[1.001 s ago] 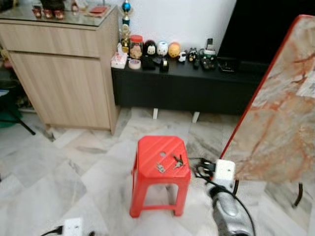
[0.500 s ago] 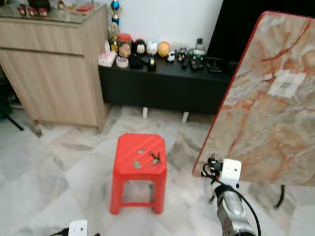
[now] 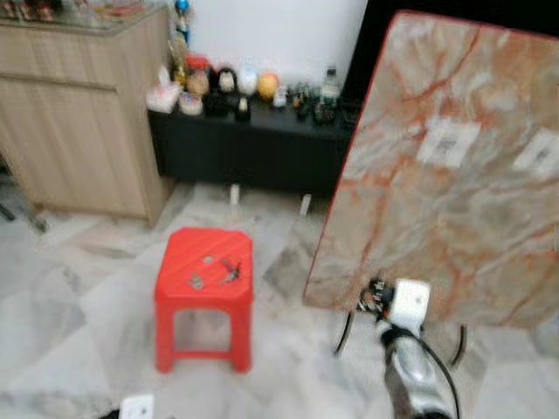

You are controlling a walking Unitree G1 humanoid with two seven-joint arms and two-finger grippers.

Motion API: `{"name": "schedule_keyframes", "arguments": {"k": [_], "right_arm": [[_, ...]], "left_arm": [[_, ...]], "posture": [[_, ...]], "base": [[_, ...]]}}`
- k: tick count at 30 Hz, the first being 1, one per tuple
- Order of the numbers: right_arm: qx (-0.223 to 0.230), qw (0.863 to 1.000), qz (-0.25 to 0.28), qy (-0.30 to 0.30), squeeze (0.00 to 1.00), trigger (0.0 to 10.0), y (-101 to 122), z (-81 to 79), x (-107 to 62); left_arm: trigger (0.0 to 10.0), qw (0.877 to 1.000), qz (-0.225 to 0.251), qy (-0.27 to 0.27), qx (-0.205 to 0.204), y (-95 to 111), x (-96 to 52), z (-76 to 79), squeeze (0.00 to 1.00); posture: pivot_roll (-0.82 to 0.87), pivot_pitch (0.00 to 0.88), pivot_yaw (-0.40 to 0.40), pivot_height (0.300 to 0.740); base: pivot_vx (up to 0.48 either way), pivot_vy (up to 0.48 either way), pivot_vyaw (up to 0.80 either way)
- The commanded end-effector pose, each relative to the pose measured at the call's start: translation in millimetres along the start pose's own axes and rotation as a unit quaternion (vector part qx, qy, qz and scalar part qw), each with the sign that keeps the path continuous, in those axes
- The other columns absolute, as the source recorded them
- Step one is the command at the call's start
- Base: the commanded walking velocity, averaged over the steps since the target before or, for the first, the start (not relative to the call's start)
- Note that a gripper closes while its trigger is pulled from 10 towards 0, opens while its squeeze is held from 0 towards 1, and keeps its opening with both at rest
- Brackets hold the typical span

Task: Hang keys on a hook

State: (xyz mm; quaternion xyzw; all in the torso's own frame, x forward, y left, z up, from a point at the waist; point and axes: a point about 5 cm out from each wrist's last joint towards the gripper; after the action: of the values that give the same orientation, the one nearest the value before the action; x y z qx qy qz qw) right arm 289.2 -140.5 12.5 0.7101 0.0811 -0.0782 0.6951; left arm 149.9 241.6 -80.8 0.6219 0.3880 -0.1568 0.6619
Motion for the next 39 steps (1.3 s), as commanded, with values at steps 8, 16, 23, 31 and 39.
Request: {"name": "schedule_keyframes", "arguments": {"k": [8, 16, 23, 31, 39], "right_arm": [[-0.005, 1.0, 0.009, -0.02, 0.0, 10.0, 4.9, 14.5, 1.4], [0.011, 1.0, 0.001, -0.023, 0.0, 10.0, 2.2, 11.2, 1.3], [0.026, 0.999, 0.002, -0.023, 0.0, 10.0, 2.5, 1.3, 2.3], [0.053, 0.998, -0.005, -0.036, 0.0, 10.0, 1.0, 4.4, 2.7], [0.046, 0.998, -0.004, -0.033, 0.0, 10.0, 2.1, 5.3, 3.5]], "left_arm": [[10.0, 1.0, -0.01, -0.01, -0.01, -3.5, -0.3, 8.5, 0.0], [10.0, 1.0, -0.013, -0.006, -0.004, -2.3, 0.5, 6.2, 0.0], [10.0, 1.0, -0.01, -0.009, 0.005, 0.8, 1.2, -1.6, 0.0], [10.0, 1.0, -0.004, -0.011, 0.01, 5.5, 2.8, -1.4, 0.0], [10.0, 1.0, -0.006, -0.012, 0.011, 4.9, 2.9, 1.3, 0.0]], "posture": [[0.07, 0.0, -0.139, 0.74], [0.08, 0.0, -0.126, 0.74], [0.08, 0.0, -0.089, 0.74], [0.08, 0.0, -0.089, 0.74], [0.08, 0.0, -0.104, 0.74]], "base": [[0.0, 0.0, 0.0], [0.0, 0.0, 0.0], [0.0, 0.0, 0.0], [0.0, 0.0, 0.0], [0.0, 0.0, 0.0]]}}
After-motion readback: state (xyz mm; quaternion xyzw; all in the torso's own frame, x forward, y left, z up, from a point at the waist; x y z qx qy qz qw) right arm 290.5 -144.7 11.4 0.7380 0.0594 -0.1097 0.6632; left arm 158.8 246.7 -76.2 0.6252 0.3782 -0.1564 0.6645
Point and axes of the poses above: a point about 5 cm out from each wrist's last joint towards the gripper, its own x axis pointing out of the wrist towards the gripper, its own y axis along the axis of the wrist's last joint, z = x × y, and after that the axes turned 8 degrees about -x, right-handed
